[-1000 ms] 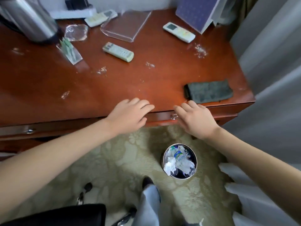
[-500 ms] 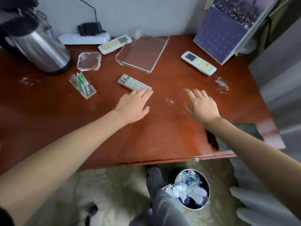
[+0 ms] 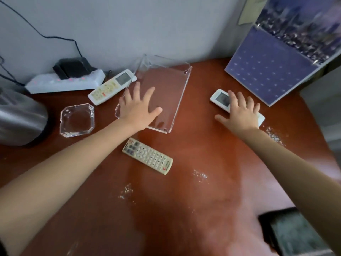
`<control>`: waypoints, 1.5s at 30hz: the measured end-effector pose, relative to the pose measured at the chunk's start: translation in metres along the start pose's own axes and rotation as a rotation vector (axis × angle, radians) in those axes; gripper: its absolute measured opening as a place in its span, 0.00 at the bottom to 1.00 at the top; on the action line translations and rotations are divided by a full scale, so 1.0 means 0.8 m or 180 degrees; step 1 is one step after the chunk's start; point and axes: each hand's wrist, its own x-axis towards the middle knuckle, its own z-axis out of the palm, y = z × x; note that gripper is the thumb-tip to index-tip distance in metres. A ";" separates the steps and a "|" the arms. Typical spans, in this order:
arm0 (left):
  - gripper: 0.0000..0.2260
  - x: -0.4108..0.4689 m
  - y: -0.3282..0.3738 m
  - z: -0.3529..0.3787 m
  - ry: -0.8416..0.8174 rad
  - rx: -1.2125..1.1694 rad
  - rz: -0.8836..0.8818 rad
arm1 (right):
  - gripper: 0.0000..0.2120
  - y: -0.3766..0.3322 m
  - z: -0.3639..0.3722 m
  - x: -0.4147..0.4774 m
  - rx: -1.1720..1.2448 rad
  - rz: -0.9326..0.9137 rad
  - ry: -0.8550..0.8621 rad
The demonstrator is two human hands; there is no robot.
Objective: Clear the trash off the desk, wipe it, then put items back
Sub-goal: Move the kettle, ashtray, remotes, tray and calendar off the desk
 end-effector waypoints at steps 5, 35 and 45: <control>0.31 0.040 -0.035 0.006 -0.0147 -0.0255 -0.0217 | 0.38 -0.005 0.008 0.014 0.0040 0.0095 0.0020; 0.32 -0.091 -0.167 -0.022 -0.0349 -0.3456 0.0437 | 0.31 -0.195 -0.028 -0.223 0.1512 -0.0084 0.0699; 0.35 -0.242 -0.252 -0.019 0.0001 -0.3758 0.0213 | 0.34 -0.259 -0.017 -0.286 0.1209 -0.0880 0.0557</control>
